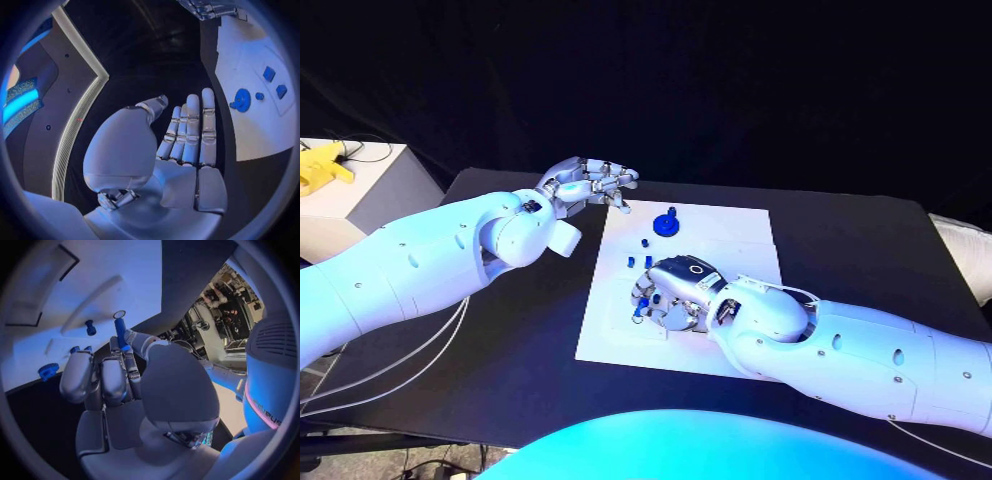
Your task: Assemble the parts on the task board
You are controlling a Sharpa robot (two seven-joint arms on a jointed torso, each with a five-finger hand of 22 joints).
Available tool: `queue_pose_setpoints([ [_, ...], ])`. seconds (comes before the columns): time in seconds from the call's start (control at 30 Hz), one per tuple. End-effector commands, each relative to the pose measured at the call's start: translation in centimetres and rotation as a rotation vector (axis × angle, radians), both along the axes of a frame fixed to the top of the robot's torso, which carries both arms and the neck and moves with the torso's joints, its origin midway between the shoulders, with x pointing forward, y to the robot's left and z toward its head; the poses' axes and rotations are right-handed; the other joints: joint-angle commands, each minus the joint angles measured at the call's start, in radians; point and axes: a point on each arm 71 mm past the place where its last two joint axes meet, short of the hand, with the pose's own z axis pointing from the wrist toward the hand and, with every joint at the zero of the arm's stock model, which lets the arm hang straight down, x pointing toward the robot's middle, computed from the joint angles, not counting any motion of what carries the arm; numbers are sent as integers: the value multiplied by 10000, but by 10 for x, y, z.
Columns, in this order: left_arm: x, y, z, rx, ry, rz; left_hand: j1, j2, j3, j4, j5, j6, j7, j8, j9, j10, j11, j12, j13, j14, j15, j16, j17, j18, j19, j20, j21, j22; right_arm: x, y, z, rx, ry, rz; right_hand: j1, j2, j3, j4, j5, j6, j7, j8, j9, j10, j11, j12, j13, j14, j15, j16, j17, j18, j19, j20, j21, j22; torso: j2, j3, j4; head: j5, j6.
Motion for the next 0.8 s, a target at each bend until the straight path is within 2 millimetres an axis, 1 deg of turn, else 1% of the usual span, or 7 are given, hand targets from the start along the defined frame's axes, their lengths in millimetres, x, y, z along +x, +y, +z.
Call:
queue_pose_setpoints([
  [0.03,-1,-2,1,-147,-27,-186,-3,120,-55,6,5,-33,18,-25,-9,31,68,-36,-13,6,29,-59,16,133,49,-1,-35,-8,-2,1,-2,-204,-62,90,-54,66,465,-482,42,14,44,32,-5,582,-510,27,32,14,-52,1,-9,-186,-1,-24,-43,-7,8,0,-7,22,1],
  [0.1,-1,-2,1,-146,-25,-187,-3,120,-55,6,5,-33,18,-25,-9,31,68,-36,-13,6,29,-59,16,133,49,-1,-35,-8,-2,1,-3,-225,-55,105,-54,66,465,-482,42,14,44,32,-5,582,-510,27,32,14,-52,1,-9,-186,-1,-24,-43,-7,8,4,-3,17,1],
  [0.23,-1,-2,1,-143,-23,-186,-3,120,-55,6,5,-33,18,-25,-9,31,68,-36,-13,6,29,-59,16,133,49,-1,-35,-8,-3,1,-4,-277,-37,123,-66,64,480,-505,48,10,44,39,6,587,-511,18,34,12,-52,-4,-21,-186,-2,-24,-42,-3,12,-1,0,27,1],
  [0.3,-1,-2,1,-142,-22,-186,-3,120,-55,6,5,-33,18,-25,-9,31,68,-36,-13,6,29,-59,16,133,49,-1,-35,-8,-3,1,-5,-310,-32,128,-66,64,480,-505,48,10,44,39,6,587,-511,18,34,12,-52,-4,-21,-186,-2,-24,-42,-3,14,0,-8,38,1],
  [0.8,-1,-2,1,-142,-14,-206,-3,120,-55,6,5,-33,18,-25,-9,31,68,-36,-13,6,29,-59,16,133,49,-1,-35,-8,-4,2,-12,-475,-18,119,-66,64,480,-505,48,10,44,39,6,587,-511,18,34,12,-52,-4,-21,-186,-2,-24,-42,-3,27,0,-1,70,1],
])
